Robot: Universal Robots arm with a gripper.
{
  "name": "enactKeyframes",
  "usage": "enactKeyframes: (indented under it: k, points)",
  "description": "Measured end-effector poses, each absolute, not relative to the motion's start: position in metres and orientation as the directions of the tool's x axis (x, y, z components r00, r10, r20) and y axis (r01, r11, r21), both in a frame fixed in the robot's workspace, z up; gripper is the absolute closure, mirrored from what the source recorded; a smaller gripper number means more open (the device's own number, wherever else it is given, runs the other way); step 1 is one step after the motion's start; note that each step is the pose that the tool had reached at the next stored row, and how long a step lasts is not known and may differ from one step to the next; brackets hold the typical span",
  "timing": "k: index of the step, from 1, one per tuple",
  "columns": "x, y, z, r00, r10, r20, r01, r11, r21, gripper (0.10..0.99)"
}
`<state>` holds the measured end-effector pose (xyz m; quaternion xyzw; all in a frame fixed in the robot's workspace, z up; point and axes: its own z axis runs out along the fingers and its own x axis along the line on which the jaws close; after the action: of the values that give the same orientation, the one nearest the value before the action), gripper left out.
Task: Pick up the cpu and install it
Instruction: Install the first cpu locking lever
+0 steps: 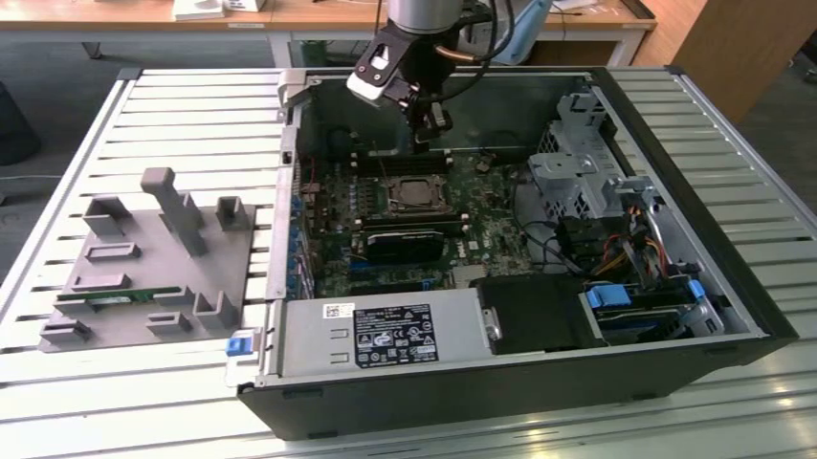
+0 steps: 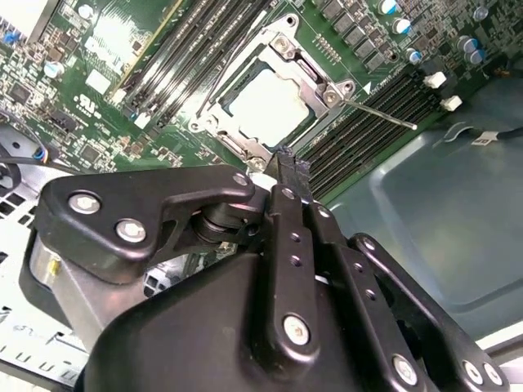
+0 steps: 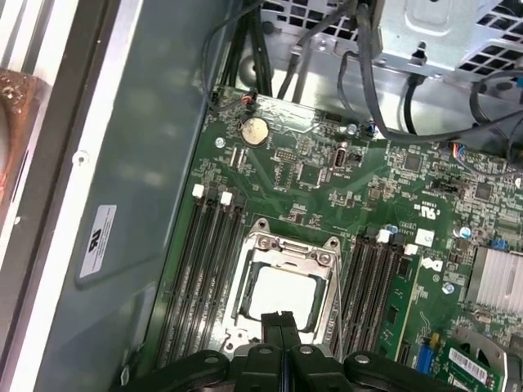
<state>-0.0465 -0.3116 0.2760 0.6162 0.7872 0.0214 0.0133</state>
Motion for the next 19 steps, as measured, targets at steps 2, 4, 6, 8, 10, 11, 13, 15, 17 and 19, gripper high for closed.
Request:
enactKeyframes:
  k: [2,4,6,8,10,11,13,15,17,19]
  points:
    - [-0.0465,-0.3115,0.276,-0.253,0.967,0.005,0.966,0.253,0.05,0.98]
    - [-0.0465,-0.3116,0.276,-0.265,0.964,0.005,0.963,0.265,0.05,0.98]
    - [-0.0465,-0.3116,0.276,-0.277,0.961,0.005,0.96,0.276,0.05,0.98]
    - [-0.0465,-0.3116,0.276,-0.289,0.957,0.005,0.956,0.288,0.05,0.98]
    - [-0.0465,-0.3116,0.276,-0.301,0.954,0.005,0.952,0.3,0.05,0.98]
    - [-0.0465,-0.3116,0.276,-0.308,0.951,0.005,0.95,0.307,0.05,0.98]
    - [-0.0465,-0.3116,0.276,-0.322,0.947,0.005,0.946,0.322,0.05,0.98]
    - [-0.0465,-0.3116,0.276,-0.337,0.941,0.005,0.94,0.337,0.05,0.98]
    - [-0.0465,-0.3117,0.276,-0.351,0.936,0.005,0.935,0.35,0.05,0.98]
    - [-0.0465,-0.3117,0.276,-0.362,0.932,0.005,0.931,0.362,0.05,0.98]
